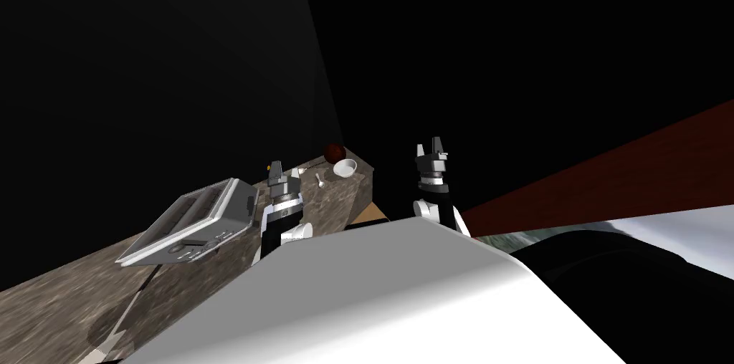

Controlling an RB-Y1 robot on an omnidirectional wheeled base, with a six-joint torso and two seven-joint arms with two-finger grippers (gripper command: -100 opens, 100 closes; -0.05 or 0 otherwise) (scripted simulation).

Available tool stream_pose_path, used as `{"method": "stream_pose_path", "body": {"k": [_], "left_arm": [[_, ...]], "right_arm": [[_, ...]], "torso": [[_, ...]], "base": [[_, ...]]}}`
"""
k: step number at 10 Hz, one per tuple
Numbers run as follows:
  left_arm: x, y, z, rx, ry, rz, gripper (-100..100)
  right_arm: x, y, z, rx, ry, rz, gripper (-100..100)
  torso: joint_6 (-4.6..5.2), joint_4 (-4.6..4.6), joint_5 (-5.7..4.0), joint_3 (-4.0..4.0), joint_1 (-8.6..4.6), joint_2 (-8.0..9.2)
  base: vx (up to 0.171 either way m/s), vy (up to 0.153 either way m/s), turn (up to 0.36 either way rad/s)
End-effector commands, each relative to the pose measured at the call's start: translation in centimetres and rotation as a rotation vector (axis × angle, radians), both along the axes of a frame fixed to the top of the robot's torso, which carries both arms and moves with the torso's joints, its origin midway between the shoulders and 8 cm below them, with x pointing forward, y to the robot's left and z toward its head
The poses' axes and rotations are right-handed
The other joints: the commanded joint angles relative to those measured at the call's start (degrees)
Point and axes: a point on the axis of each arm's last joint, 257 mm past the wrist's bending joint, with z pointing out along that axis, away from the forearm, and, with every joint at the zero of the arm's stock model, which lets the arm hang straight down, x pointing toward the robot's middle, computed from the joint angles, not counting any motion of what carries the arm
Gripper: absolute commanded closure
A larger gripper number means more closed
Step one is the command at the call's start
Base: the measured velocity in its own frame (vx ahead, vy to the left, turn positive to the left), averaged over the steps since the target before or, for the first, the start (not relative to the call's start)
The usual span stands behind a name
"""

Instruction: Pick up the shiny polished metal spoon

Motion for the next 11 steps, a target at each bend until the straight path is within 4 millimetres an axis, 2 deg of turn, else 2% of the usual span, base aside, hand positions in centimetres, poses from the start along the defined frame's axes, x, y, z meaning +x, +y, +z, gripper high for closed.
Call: {"method": "stream_pose_path", "body": {"k": [1,6,8,9,11], "left_arm": [[0.6,-0.6,-0.2,0.03,0.014,-0.024,-100],[4.7,-3.3,-1.8,0.14,0.089,-0.108,-100],[6.8,-4.3,-3.4,0.177,0.144,-0.128,-100],[7.1,-4.5,-2.8,0.178,0.13,-0.132,-100],[9.4,-5.4,-4.7,0.212,0.197,-0.145,-100]], "right_arm": [[0.0,0.0,0.0,0.0,0.0,0.0,0],[0.0,0.0,0.0,0.0,0.0,0.0,0],[0.0,0.0,0.0,0.0,0.0,0.0,0],[0.0,0.0,0.0,0.0,0.0,0.0,0],[0.0,0.0,0.0,0.0,0.0,0.0,0]], "torso": [[0.0,0.0,0.0,0.0,0.0,0.0],[0.0,0.09,0.0,0.23,0.01,0.4],[0.0,0.08,0.0,0.22,0.0,0.37],[0.0,0.09,0.0,0.25,0.01,0.43],[0.0,0.06,0.01,0.14,0.02,0.24]], "base": [[-0.035,-0.016,0.016],[-0.098,-0.009,0.046],[-0.113,-0.001,0.072],[-0.081,0.006,0.02],[-0.075,0.011,0.057]]}}
